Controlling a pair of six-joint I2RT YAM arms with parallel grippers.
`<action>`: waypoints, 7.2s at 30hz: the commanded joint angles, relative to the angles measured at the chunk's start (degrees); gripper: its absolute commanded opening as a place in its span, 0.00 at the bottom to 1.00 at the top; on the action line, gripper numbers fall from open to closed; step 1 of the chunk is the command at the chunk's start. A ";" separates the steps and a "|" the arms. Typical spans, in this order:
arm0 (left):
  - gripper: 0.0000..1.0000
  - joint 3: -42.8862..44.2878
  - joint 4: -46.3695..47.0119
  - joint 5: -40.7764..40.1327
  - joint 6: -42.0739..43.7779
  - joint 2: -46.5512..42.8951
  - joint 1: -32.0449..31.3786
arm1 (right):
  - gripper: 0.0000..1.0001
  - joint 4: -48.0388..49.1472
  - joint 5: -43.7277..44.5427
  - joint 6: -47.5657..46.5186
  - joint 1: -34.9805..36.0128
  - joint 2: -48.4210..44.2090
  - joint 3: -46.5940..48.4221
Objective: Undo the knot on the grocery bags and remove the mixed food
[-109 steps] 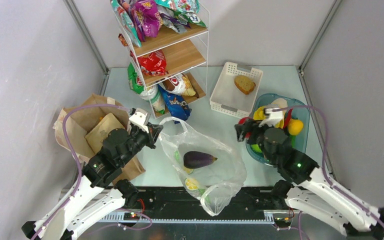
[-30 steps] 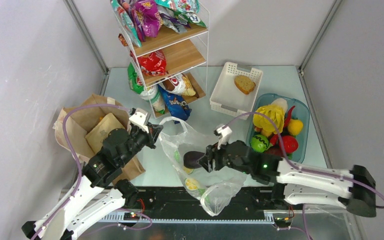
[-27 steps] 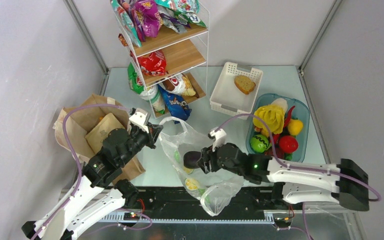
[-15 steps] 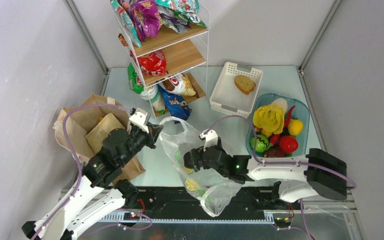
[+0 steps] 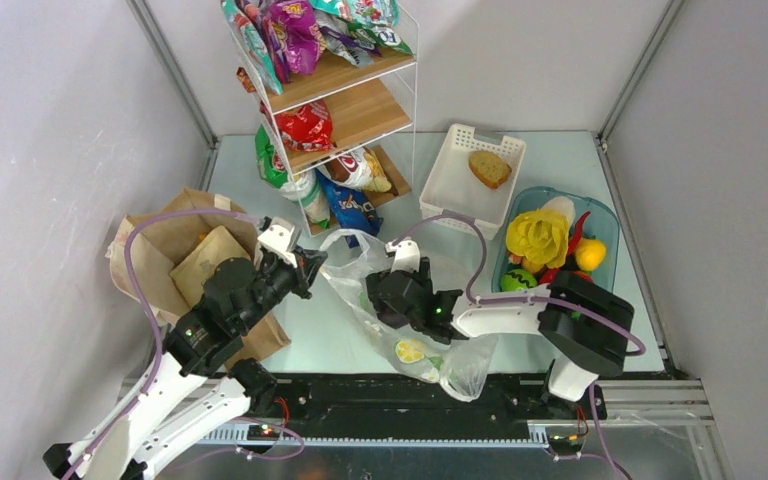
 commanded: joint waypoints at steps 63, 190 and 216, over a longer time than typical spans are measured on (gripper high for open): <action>0.00 1.04 0.94 1.69 0.18 -1.60 -0.08 | 0.91 -39.68 6.66 58.83 9.23 0.95 7.23; 0.00 0.91 -0.07 -6.38 0.43 0.74 0.00 | 0.79 -28.55 -35.61 -10.46 -18.23 -41.93 -9.99; 1.00 9.64 -13.37 -34.15 -0.13 -14.86 -0.01 | 0.00 -22.28 -16.43 -7.51 -30.50 -52.62 -5.73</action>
